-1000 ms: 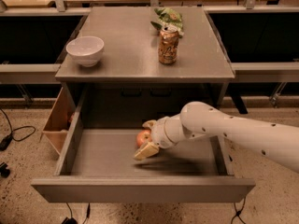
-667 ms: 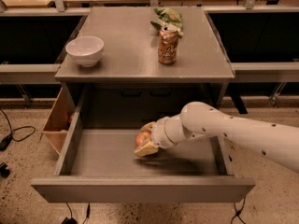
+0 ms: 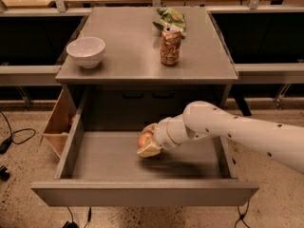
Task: Pick apple from top drawer and place on counter
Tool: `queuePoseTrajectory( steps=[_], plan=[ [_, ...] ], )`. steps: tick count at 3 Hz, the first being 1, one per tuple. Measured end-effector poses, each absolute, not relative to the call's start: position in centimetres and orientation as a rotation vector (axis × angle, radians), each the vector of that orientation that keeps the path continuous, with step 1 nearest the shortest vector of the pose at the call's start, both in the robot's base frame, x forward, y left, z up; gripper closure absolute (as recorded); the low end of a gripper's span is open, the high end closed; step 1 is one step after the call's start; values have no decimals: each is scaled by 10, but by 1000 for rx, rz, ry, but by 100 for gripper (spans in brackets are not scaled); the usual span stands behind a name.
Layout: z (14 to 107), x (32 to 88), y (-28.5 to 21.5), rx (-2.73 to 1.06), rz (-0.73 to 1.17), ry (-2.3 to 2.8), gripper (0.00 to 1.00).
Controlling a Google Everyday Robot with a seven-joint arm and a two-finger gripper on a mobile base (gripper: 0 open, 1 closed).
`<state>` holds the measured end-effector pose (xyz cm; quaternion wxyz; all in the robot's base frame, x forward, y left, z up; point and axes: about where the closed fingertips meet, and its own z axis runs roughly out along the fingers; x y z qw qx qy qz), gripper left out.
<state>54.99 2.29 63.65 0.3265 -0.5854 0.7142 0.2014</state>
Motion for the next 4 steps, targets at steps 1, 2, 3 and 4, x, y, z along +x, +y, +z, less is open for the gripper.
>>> queuePoseTrajectory(
  steps=[1, 2, 3, 4],
  plan=[
    [692, 556, 18, -1620, 444, 1853, 100],
    [784, 574, 23, -1703, 323, 1824, 100],
    [858, 598, 52, -1785, 267, 1784, 100],
    [896, 599, 81, -1854, 280, 1722, 100]
  ],
)
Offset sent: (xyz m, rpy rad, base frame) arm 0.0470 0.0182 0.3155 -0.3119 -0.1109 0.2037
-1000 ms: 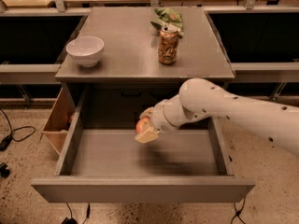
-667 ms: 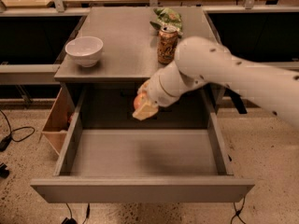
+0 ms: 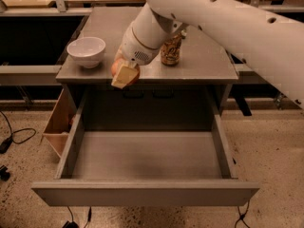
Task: Pick apple from top drawer and place on counter
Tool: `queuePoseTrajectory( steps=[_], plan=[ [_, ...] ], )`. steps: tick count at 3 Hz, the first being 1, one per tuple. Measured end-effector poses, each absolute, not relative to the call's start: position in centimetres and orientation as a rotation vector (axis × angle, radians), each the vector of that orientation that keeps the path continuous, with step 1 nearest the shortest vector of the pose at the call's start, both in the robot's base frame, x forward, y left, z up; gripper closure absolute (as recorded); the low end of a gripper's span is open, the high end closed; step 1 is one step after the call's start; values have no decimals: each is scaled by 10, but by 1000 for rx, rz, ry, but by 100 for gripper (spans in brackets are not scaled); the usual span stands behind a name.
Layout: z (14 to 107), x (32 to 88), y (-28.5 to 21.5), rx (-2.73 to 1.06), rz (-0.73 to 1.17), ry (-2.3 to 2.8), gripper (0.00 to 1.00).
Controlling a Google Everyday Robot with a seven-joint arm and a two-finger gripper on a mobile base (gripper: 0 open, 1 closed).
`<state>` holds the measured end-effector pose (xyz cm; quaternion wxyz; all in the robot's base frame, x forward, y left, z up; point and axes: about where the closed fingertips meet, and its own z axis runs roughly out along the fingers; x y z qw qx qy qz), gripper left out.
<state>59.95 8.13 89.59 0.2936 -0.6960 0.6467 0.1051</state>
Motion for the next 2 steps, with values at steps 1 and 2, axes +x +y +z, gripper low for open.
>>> queuePoseTrajectory(
  steps=[1, 2],
  plan=[
    [896, 599, 81, -1854, 280, 1722, 100],
    [908, 622, 88, -1816, 232, 1682, 100]
  ],
)
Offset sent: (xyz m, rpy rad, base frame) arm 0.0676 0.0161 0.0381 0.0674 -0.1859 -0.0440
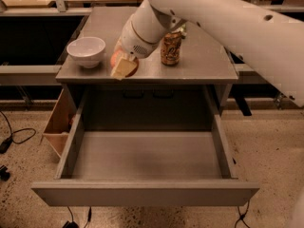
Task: Pick apple from top drawer and place on counter
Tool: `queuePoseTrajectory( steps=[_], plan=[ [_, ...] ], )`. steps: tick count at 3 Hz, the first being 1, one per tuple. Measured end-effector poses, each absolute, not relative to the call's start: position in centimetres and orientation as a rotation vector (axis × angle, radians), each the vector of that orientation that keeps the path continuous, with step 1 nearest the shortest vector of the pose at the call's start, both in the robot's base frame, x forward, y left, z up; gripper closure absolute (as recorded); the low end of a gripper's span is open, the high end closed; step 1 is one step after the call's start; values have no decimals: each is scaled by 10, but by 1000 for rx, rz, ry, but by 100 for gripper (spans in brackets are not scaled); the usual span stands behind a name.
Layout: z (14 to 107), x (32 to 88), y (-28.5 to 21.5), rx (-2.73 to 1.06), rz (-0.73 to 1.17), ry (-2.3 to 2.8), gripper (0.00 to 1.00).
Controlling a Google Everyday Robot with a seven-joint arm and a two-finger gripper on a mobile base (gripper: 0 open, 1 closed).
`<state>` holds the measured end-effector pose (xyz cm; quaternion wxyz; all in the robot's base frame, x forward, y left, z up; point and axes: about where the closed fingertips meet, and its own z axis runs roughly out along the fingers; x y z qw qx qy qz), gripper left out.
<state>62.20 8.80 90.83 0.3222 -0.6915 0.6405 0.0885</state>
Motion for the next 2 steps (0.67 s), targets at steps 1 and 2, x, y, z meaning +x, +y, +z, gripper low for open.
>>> queuePoseTrajectory(
  steps=[1, 2],
  plan=[
    [935, 670, 98, -1715, 171, 1639, 100],
    [956, 737, 112, -1605, 147, 1647, 100]
  ],
)
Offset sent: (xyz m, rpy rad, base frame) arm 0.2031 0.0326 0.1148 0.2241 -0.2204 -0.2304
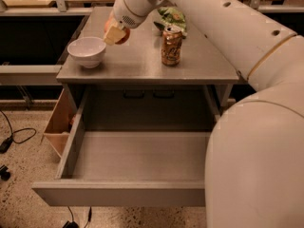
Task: Pick apple from top drawer and place on counter
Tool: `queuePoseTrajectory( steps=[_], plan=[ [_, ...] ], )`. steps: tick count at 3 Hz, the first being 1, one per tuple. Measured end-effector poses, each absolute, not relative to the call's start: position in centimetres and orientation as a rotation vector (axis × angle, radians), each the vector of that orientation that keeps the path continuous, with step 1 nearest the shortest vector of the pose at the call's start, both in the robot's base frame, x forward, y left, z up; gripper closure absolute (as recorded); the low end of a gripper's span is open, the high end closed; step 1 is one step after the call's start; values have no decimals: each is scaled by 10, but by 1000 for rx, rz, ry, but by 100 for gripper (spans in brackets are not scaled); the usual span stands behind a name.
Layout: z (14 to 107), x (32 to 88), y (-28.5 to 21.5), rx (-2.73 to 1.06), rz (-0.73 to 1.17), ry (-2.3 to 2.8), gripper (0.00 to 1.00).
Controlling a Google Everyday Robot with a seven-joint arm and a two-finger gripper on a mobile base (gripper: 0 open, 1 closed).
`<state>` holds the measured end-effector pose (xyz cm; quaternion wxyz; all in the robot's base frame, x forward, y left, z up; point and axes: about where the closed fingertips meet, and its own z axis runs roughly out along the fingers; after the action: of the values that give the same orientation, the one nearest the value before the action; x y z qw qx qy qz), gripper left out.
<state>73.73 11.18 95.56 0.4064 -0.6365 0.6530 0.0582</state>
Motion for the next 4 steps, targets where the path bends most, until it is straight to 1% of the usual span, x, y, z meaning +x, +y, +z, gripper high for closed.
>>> queuePoseTrajectory(
  steps=[1, 2, 3, 4],
  plan=[
    [978, 739, 109, -1579, 136, 1616, 100],
    [978, 739, 109, -1579, 137, 1616, 100],
    [979, 761, 113, -1559, 141, 1616, 100],
    [964, 811, 124, -1494, 142, 1671, 100]
  ],
)
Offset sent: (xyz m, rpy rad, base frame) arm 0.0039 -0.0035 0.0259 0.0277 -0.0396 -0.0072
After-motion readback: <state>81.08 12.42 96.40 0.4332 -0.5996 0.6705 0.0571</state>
